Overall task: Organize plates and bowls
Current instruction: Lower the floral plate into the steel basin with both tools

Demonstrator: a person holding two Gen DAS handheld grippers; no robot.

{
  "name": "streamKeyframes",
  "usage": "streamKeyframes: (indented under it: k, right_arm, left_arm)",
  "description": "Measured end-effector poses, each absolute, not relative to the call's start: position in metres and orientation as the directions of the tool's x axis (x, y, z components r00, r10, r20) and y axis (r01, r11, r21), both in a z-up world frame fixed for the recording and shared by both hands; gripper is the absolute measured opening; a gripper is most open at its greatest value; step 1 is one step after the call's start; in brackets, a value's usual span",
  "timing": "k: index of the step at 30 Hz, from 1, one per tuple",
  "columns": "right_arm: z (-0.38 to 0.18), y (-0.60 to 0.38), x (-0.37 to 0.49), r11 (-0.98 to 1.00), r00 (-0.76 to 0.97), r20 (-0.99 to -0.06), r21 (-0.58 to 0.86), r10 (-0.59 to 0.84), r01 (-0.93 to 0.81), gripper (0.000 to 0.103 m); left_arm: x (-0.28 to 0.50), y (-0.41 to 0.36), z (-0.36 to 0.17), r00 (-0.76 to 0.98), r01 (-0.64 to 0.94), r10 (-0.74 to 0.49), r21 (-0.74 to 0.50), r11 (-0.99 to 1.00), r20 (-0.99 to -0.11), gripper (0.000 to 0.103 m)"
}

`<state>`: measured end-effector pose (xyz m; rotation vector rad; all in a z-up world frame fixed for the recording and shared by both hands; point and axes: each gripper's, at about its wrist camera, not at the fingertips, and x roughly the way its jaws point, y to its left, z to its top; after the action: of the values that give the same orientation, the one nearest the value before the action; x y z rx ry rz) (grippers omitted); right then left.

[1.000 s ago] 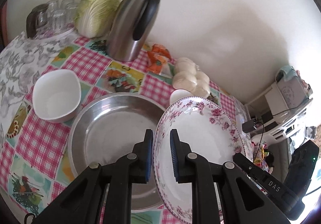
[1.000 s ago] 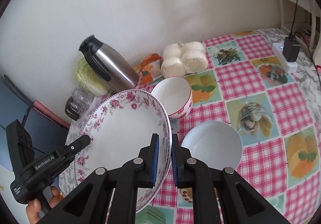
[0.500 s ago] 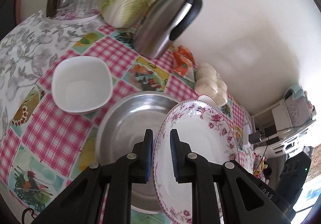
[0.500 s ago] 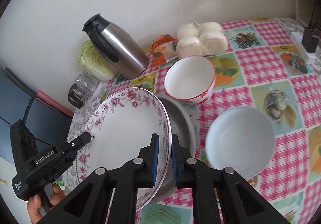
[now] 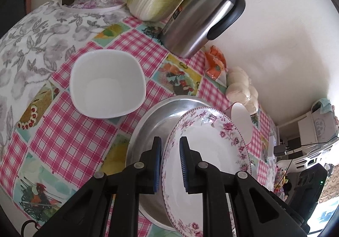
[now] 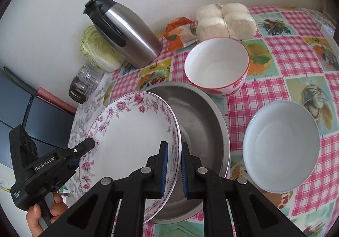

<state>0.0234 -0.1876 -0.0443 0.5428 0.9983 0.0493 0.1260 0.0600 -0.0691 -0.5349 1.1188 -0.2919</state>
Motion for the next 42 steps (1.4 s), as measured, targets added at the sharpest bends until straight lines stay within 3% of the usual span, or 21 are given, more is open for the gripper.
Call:
streamKeyframes:
  k: [9, 28, 42]
  right_arm:
    - [-0.073, -0.196, 0.031, 0.855, 0.498, -0.819, 0.452, 0.286, 0.253, 0.012]
    - [-0.09, -0.197, 0.041, 0.861, 0.469, -0.842, 0.427, 0.267, 0.276, 0.012]
    - [-0.092, -0.186, 0.045, 0.908, 0.448, -0.875, 0.325, 0.182, 0.265, 0.012]
  left_arm:
    - [0.134, 0.052, -0.102, 0.341, -0.067, -0.483, -0.533, 0.843, -0.807, 0.017]
    - [0.142, 0.046, -0.118, 0.319, -0.066, -0.452, -0.495, 0.866, -0.833, 0.017]
    - [0.143, 0.042, -0.123, 0.31, -0.054, -0.421, -0.458, 0.887, -0.853, 0.018]
